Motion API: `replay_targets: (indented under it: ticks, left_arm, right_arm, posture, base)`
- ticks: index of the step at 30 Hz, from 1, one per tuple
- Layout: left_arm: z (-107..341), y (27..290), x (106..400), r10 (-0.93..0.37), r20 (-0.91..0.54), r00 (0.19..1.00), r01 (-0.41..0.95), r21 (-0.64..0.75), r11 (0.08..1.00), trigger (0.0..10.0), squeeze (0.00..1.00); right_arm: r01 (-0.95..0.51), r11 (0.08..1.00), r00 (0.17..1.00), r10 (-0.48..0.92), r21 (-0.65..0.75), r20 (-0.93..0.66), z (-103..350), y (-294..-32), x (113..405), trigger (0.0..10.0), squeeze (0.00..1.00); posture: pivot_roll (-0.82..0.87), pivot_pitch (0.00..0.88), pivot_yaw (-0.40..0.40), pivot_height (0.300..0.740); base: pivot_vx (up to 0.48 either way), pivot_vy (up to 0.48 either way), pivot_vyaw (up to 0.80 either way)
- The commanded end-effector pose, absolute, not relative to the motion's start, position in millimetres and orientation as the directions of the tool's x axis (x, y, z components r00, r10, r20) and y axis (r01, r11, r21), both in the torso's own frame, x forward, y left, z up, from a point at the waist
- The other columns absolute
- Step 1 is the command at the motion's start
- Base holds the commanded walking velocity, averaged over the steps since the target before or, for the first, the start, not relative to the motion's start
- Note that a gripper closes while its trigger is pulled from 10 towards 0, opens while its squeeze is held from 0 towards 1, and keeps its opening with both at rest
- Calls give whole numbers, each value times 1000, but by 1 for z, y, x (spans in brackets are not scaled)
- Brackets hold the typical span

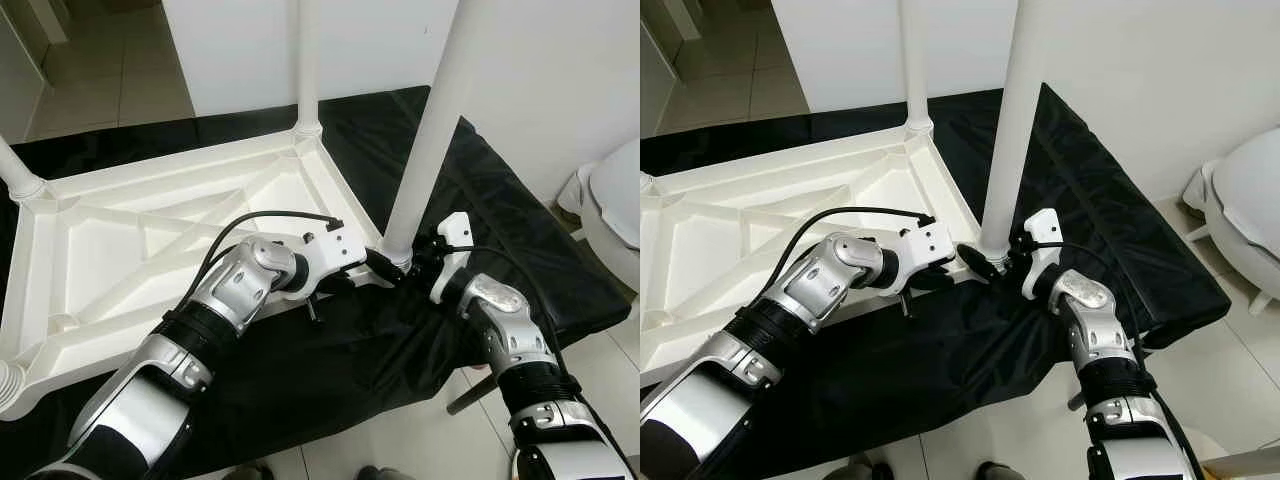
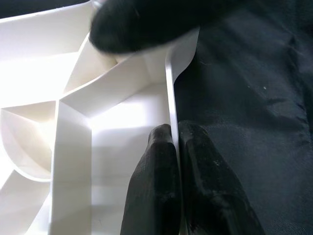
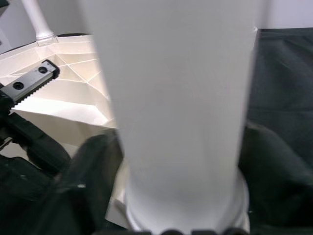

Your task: Building children table

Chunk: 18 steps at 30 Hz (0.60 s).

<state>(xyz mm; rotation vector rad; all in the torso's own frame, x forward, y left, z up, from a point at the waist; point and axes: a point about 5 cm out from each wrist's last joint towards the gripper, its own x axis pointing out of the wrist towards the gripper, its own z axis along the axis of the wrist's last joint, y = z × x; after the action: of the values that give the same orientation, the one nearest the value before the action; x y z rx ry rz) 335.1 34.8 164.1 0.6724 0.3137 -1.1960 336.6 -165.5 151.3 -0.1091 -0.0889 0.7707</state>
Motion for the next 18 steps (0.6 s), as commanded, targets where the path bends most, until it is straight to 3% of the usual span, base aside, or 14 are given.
replay_targets:
  ticks: [1, 10, 18]
  left_arm:
    - [159, 35, 331, -742, -596, 309, 941, 305, 147, 10000, 0]
    - [159, 35, 332, -741, -596, 309, 941, 305, 147, 10000, 0]
    - [159, 35, 332, -743, -593, 310, 941, 304, 149, 10000, 0]
  right_arm:
    - [-717, 691, 693, 721, -93, 14, 142, -164, 334, 0, 0]
    - [-722, 689, 691, 723, -58, -13, 136, -165, 333, 0, 0]
    - [-532, 846, 846, 532, -10, -12, 130, -162, 343, 0, 0]
  posture:
    - [-54, 63, 60, 740]
    - [-58, 64, 63, 740]
    - [-61, 73, 57, 740]
  base:
    - [0, 0, 0]
    - [0, 0, 0]
    - [0, 0, 0]
